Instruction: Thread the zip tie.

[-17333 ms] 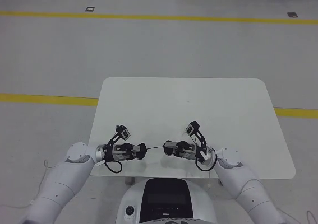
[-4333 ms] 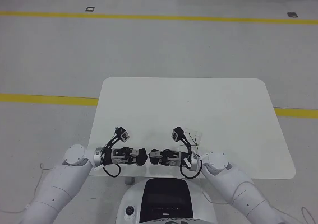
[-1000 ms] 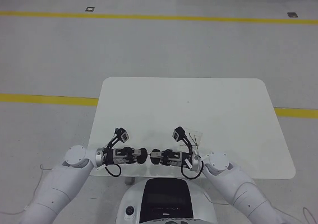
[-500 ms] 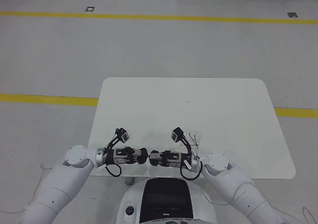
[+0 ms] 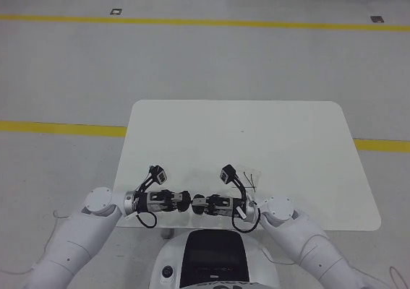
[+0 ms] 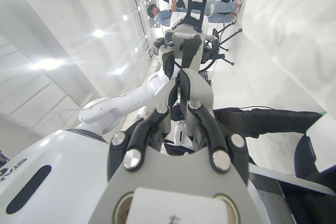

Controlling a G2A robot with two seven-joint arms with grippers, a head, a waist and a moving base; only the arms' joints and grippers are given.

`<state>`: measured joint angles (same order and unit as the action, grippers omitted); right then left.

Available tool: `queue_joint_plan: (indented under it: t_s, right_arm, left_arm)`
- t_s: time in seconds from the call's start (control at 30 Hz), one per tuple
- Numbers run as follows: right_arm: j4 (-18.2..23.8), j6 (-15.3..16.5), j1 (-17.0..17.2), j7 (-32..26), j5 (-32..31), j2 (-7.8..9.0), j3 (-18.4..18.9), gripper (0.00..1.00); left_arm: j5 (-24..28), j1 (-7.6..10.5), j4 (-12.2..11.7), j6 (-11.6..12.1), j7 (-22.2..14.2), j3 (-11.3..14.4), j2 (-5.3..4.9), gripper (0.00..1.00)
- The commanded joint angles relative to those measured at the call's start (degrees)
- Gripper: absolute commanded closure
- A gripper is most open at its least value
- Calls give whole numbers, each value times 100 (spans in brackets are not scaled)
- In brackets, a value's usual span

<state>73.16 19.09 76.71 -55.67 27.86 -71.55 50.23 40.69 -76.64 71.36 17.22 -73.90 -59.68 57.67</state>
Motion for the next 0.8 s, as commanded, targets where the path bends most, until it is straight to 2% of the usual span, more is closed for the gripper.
queue_joint_plan:
  t_s: [0.0,0.03,0.1,0.13,0.37,0.4,0.43,0.77]
  right_arm:
    - [0,-10,-4,3,-5,1,-4,100]
    - [1,-12,-4,6,-5,1,-5,100]
    - [2,-14,-5,14,-4,1,-8,100]
    - [2,-14,-4,17,-3,1,-9,100]
    - [-6,-22,-12,39,8,1,-14,100]
    - [-12,-22,-12,64,11,1,-8,64]
    - [-13,-24,-9,85,18,1,-6,0]
    - [-3,40,81,159,173,55,222,0]
  left_arm:
    - [1,9,-4,1,0,13,-2,91]
    - [4,12,-7,2,0,18,-3,91]
    - [8,20,-12,3,4,30,-5,99]
    - [10,22,-15,3,7,34,-5,100]
    - [-29,40,-25,8,58,60,-17,100]
    - [-26,39,-25,13,62,62,-19,100]
    - [-21,37,-26,21,64,61,-21,100]
    - [19,-20,78,174,-19,-16,-69,100]
